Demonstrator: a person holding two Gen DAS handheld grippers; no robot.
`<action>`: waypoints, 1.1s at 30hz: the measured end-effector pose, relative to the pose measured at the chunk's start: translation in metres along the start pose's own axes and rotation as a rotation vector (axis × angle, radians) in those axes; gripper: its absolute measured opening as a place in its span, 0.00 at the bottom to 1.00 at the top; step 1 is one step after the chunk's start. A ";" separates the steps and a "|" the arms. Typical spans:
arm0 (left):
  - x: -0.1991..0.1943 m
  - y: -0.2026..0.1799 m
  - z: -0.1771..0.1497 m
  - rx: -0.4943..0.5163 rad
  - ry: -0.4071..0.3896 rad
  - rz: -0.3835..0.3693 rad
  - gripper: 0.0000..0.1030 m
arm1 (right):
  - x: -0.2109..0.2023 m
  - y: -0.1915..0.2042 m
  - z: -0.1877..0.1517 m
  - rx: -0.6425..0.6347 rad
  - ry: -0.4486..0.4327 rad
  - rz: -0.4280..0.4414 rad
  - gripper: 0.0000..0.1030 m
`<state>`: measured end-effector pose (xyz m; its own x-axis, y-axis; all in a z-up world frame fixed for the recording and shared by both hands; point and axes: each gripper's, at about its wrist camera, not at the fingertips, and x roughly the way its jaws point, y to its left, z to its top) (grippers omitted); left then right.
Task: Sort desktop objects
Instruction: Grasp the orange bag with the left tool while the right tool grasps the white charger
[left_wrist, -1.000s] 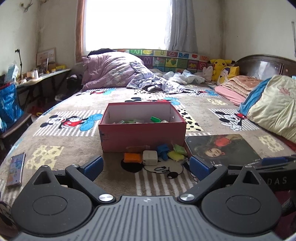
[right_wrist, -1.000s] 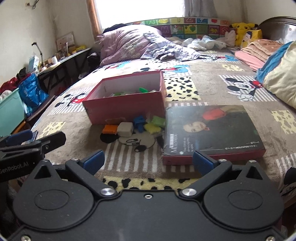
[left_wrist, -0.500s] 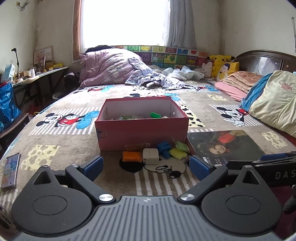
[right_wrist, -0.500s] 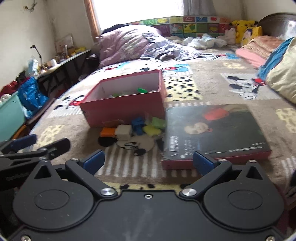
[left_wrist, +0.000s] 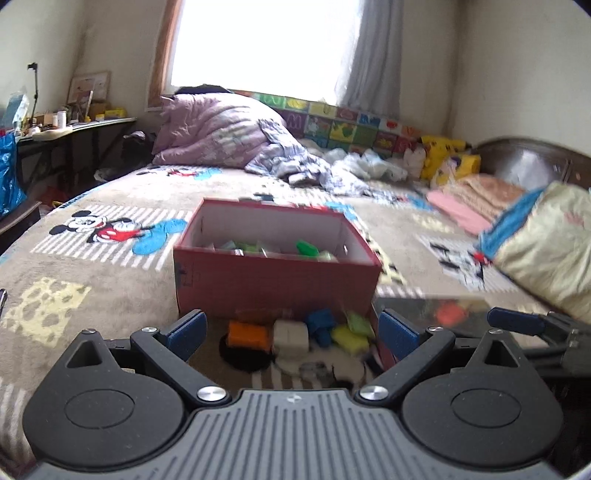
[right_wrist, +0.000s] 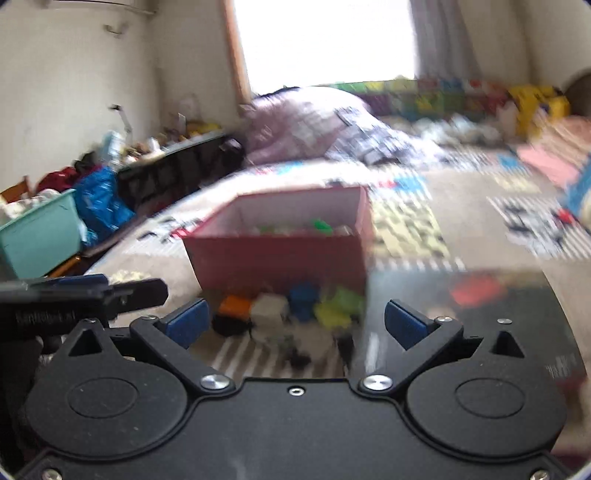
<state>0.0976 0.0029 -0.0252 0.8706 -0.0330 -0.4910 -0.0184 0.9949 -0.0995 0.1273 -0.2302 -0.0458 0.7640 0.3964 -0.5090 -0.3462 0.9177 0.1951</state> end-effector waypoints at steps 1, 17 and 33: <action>0.008 0.003 0.003 -0.009 -0.002 0.004 0.97 | 0.008 -0.002 0.003 -0.009 -0.005 0.001 1.00; 0.119 0.042 -0.012 -0.066 0.119 0.046 0.97 | 0.094 -0.030 0.010 -0.053 -0.041 0.066 1.00; 0.161 0.036 -0.046 0.110 0.188 0.057 0.68 | 0.093 -0.013 -0.019 -0.137 0.021 0.142 0.71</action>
<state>0.2149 0.0292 -0.1476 0.7625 0.0166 -0.6468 -0.0021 0.9997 0.0231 0.1928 -0.2057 -0.1119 0.6914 0.5196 -0.5020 -0.5214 0.8398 0.1512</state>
